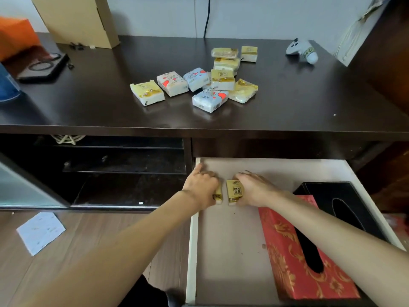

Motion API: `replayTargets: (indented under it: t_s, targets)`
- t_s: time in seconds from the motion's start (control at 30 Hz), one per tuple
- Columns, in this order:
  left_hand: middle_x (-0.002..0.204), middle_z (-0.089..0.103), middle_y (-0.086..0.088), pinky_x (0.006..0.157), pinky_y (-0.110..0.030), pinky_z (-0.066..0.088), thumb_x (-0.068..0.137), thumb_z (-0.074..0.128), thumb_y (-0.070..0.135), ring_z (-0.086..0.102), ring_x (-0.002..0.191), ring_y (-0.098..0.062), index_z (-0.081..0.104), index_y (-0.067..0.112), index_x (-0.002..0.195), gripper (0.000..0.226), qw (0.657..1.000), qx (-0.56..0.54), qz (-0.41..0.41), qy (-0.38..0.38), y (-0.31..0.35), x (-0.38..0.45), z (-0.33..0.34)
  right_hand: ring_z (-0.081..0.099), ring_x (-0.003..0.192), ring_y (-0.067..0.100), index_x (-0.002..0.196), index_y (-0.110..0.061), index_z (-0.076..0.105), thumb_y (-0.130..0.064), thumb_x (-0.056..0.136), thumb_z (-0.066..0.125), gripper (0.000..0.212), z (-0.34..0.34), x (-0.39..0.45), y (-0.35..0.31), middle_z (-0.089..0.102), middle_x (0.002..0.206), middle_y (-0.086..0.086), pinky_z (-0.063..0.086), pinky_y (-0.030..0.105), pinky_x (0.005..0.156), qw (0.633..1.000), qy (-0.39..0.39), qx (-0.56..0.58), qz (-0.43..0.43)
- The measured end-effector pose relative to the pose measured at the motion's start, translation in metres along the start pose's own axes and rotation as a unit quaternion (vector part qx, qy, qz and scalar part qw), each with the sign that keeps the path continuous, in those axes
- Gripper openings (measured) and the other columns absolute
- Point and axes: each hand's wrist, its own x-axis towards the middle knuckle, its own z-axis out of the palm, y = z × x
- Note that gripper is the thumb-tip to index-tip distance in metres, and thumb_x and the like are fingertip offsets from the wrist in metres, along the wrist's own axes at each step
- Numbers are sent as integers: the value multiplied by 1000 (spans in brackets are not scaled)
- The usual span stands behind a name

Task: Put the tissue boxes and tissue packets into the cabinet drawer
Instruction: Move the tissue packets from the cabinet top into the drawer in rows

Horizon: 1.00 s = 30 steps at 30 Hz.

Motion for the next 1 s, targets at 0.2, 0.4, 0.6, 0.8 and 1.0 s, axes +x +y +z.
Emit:
replayTargets:
  t_s: [0.2,0.4,0.6,0.8,1.0]
  targets:
    - [127,61,-2,118,-41,4,87,59,53,58,117,-21,56,24,127,49,1000,-3,3,6,-2,8,-1,58,104,22,110,-26,55,-41,67,86,55,3,11,-4,55,113,-3,53,39,84,1000,13,-5,-7]
    - [130,59,-2,119,-43,4,88,58,55,56,119,-21,53,24,130,53,1000,1,10,5,-2,8,-1,59,105,20,115,-26,56,-42,68,86,58,5,15,-10,57,115,-4,52,37,82,1000,21,-9,-2]
    - [137,52,-5,119,-39,11,83,64,56,47,129,-25,52,22,135,63,1000,-16,10,14,-1,0,-13,48,127,22,142,-25,45,-48,69,83,85,-4,2,-8,50,135,-3,48,40,90,999,31,-2,-4]
    - [114,64,3,88,-35,47,90,55,37,61,106,-24,64,27,112,26,992,-113,-13,56,-8,-21,-65,65,94,13,99,-36,70,-54,83,65,25,-53,-33,2,65,90,-16,46,30,68,995,90,39,-27]
    - [86,69,12,65,-31,48,91,44,45,63,80,-15,69,34,93,28,968,-161,-36,187,-31,-38,-165,67,60,2,72,-30,69,-50,94,52,34,-140,-70,3,71,65,-22,55,31,67,968,214,119,-58]
